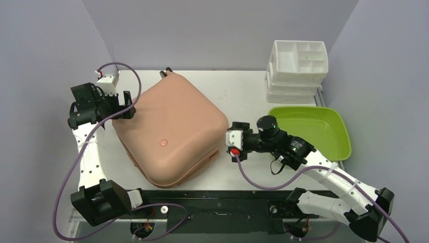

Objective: Open, take out, and arrange the luggage
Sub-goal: Unzip the luggage at the center of the board, then open the luggage at the center of the board.

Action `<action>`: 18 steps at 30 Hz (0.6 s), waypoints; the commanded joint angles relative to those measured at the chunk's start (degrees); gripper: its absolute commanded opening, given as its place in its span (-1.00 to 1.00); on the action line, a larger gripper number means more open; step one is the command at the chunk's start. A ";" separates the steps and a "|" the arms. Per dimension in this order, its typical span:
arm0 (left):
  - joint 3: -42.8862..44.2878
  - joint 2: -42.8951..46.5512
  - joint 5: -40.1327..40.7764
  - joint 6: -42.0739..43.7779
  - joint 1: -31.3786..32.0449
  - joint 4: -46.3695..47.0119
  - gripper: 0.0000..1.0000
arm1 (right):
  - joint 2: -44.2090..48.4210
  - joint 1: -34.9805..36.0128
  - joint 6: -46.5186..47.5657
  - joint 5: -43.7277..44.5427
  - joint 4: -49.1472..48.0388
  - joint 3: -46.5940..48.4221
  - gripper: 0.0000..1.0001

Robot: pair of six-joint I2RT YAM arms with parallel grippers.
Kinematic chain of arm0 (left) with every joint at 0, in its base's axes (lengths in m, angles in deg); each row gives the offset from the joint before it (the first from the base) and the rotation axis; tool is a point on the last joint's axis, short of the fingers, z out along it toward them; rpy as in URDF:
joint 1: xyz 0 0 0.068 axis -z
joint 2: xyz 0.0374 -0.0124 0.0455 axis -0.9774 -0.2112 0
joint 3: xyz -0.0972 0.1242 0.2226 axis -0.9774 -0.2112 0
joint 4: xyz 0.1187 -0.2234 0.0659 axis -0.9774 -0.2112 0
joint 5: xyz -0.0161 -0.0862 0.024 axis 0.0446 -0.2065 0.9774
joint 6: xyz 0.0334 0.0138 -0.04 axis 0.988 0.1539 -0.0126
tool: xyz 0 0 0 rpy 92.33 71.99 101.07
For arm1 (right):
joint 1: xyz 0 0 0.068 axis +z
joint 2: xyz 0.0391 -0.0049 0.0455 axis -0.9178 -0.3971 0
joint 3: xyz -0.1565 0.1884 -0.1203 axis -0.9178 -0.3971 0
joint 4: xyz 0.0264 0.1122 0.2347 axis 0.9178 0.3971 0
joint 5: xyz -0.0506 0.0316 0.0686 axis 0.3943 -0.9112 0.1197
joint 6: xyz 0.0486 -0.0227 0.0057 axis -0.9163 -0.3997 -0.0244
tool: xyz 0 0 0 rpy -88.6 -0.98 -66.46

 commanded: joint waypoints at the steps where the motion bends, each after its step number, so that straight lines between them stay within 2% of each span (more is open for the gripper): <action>1: -5.01 3.65 0.30 -0.97 -1.94 6.91 0.93 | 2.70 6.50 18.90 -8.06 8.66 -3.88 0.45; 4: -6.83 4.70 -1.23 -2.61 -2.37 9.15 0.93 | 2.31 12.20 28.09 -11.03 16.28 -4.77 0.42; 8: -8.42 5.36 -2.34 -3.54 -2.47 10.39 0.93 | -4.28 22.70 31.79 -9.18 19.06 -3.83 0.34; 10: -9.68 6.24 -3.08 -3.96 -2.68 11.35 0.93 | -9.06 25.20 29.97 -6.77 14.80 -4.38 0.28; 15: -12.90 8.53 -3.76 -4.32 -2.91 13.17 0.93 | -17.80 26.39 27.26 1.43 -4.46 -7.60 0.27; 18: -13.03 8.81 -3.25 -3.93 -3.22 13.18 0.93 | -22.82 26.25 27.09 3.53 -7.67 -5.79 0.29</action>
